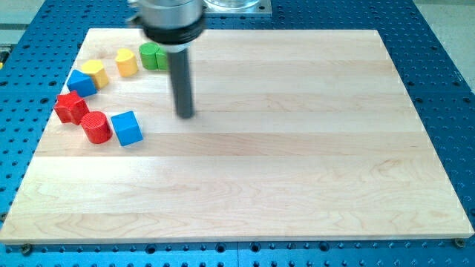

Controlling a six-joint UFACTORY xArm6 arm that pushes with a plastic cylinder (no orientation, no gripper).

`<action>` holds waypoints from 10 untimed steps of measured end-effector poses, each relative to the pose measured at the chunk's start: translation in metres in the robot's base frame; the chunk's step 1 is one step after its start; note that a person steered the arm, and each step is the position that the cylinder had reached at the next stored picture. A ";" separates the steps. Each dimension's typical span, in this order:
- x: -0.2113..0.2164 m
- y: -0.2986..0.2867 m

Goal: Slide the blue triangle towards the bottom right corner

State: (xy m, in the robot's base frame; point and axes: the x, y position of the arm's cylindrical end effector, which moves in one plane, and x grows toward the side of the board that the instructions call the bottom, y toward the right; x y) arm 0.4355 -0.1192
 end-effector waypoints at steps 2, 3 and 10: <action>0.072 0.013; 0.124 -0.105; 0.056 -0.035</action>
State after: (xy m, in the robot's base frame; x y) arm 0.4910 -0.1546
